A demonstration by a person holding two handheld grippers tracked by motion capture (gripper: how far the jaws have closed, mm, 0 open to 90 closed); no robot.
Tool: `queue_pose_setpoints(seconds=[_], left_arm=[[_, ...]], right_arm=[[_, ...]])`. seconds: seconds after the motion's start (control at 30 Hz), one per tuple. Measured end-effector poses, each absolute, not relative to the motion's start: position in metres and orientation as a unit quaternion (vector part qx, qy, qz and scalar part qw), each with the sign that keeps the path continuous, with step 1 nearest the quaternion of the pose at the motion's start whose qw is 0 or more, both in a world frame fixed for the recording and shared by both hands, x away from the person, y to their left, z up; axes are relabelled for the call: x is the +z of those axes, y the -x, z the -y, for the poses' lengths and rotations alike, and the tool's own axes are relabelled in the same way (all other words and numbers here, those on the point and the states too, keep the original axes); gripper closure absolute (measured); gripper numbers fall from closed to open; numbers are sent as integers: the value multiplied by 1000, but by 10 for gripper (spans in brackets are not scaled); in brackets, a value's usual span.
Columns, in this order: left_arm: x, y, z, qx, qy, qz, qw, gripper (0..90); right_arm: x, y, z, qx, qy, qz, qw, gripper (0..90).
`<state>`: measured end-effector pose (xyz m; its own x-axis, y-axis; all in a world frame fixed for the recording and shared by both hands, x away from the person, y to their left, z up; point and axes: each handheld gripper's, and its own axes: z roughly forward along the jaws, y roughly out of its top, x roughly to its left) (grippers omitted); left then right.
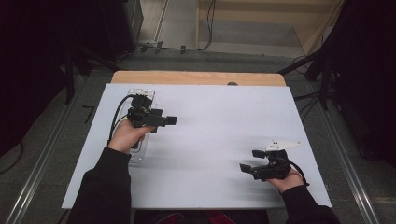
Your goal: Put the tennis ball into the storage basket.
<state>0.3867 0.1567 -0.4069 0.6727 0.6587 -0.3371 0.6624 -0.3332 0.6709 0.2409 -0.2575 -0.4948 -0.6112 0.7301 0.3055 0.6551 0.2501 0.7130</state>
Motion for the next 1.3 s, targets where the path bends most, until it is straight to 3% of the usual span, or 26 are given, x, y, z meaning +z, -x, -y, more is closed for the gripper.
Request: queue_pose_setpoints(seconds=[0.67,1.3], left_arm=[[-434,-355,-152,7,-839,-387,384,155],[-449,-324,-149,17,-848,-354,395,176]], right_arm=[[-495,-240,259,427,-440,-789,40,133],[-495,-241,259,428,-440,-789,36,133]])
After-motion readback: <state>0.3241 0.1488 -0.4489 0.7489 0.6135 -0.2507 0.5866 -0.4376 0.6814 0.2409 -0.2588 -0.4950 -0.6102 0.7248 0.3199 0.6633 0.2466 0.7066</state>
